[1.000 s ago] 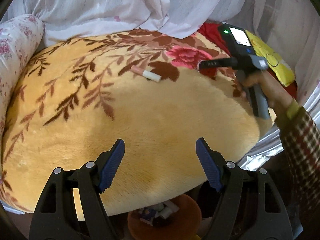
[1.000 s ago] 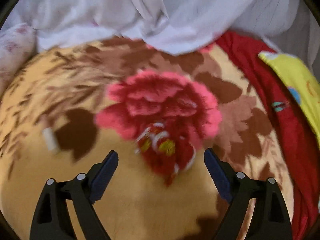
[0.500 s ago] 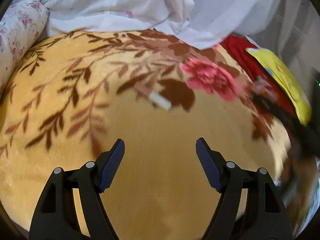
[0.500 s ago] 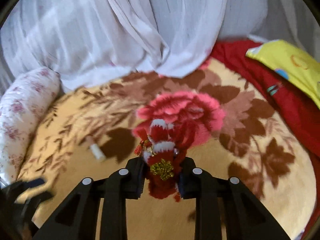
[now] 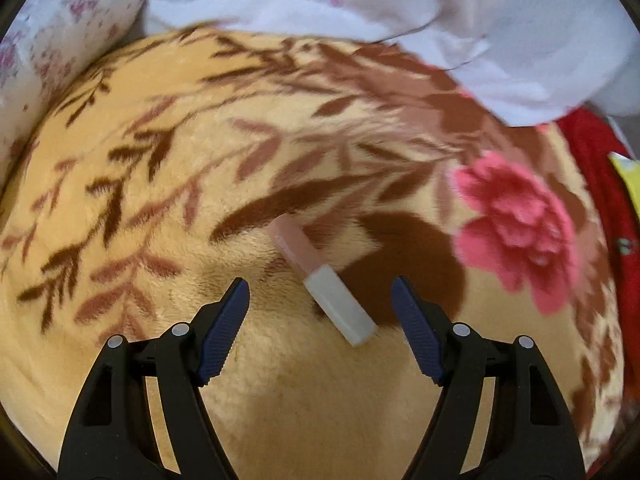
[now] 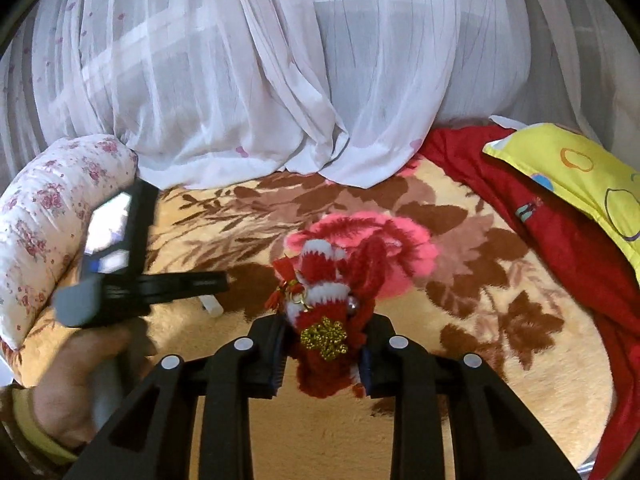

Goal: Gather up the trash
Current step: 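Grasp the pink-capped lip tube with the left tool, then carry the lip tube and red tassel to the orange bin and release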

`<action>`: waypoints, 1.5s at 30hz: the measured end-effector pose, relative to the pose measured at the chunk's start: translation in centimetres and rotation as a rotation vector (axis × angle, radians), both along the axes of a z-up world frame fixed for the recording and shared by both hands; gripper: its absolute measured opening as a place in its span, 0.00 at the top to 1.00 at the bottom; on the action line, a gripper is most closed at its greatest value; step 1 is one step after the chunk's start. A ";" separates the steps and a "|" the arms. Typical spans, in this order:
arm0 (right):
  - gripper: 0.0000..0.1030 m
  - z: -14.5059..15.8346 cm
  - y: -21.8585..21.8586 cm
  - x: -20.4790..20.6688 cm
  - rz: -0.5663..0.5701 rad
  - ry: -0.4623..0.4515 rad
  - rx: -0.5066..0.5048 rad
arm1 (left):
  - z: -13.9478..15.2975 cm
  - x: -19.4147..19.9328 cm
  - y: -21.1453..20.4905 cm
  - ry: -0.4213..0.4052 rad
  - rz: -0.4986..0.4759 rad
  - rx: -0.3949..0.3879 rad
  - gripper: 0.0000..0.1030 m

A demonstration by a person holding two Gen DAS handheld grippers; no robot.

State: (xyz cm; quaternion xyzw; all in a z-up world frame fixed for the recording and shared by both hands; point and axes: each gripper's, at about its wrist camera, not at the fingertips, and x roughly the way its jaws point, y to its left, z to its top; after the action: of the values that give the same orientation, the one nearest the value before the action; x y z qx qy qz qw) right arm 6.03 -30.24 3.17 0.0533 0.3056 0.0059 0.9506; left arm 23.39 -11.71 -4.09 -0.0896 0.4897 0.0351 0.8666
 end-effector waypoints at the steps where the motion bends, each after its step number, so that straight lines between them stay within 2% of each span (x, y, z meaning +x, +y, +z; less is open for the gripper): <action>1: 0.72 0.1 0.0 -0.1 0.004 -0.003 0.003 | -0.6 0.5 0.0 0.011 0.014 0.005 0.30; 3: 0.72 0.2 0.0 -0.3 0.010 -0.005 0.008 | -1.4 1.1 0.1 0.023 0.033 0.017 0.34; 4: 0.72 0.3 0.1 -0.3 0.017 -0.007 0.008 | -1.5 1.2 0.3 0.015 0.041 0.016 0.41; 5: 0.72 0.3 0.3 -0.3 0.021 -0.007 0.005 | -1.4 1.1 0.6 -0.011 0.042 0.006 0.58; 7: 0.72 0.2 0.7 -0.4 0.027 -0.007 -0.003 | -1.2 1.0 1.2 -0.034 -0.007 -0.055 0.79; 8: 0.72 0.2 0.8 -0.3 0.033 -0.006 -0.002 | -1.0 0.9 1.4 -0.033 -0.033 -0.064 0.83; 12: 0.72 0.4 1.1 -0.5 0.036 -0.009 -0.006 | -0.6 -0.7 2.2 -0.042 -0.109 -0.039 0.83; 19: 0.72 1.0 2.9 -2.3 0.080 -0.003 0.014 | 2.0 -7.4 4.8 -0.094 -0.211 0.014 0.83; 22: 0.72 0.8 4.5 -3.8 0.114 0.011 0.029 | 3.2 -11.8 6.2 -0.121 -0.252 0.031 0.83; 29: 0.72 0.2 9.1 -9.2 0.248 0.082 0.043 | 3.0 -21.2 8.3 -0.075 -0.369 -0.006 0.83; 33: 0.72 -1.1 12.0 -13.2 0.355 0.171 0.031 | 2.4 -26.2 9.2 -0.047 -0.433 -0.023 0.83; 37: 0.72 -4.6 13.6 -15.8 0.414 0.319 0.052 | 0.5 -30.0 9.9 0.020 -0.494 -0.050 0.83; 41: 0.72 -9.5 14.6 -17.6 0.426 0.486 0.069 | -2.8 -32.6 10.0 0.112 -0.542 -0.050 0.83; 45: 0.72 -12.2 14.9 -18.5 0.406 0.547 0.050 | -5.6 -33.6 10.4 0.198 -0.546 -0.080 0.83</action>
State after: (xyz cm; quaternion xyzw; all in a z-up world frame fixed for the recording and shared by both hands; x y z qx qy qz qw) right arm -12.47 -15.30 -9.07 0.0144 0.5536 0.1883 0.8111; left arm -10.21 -1.31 -9.69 0.0152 0.5789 -0.2104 0.7877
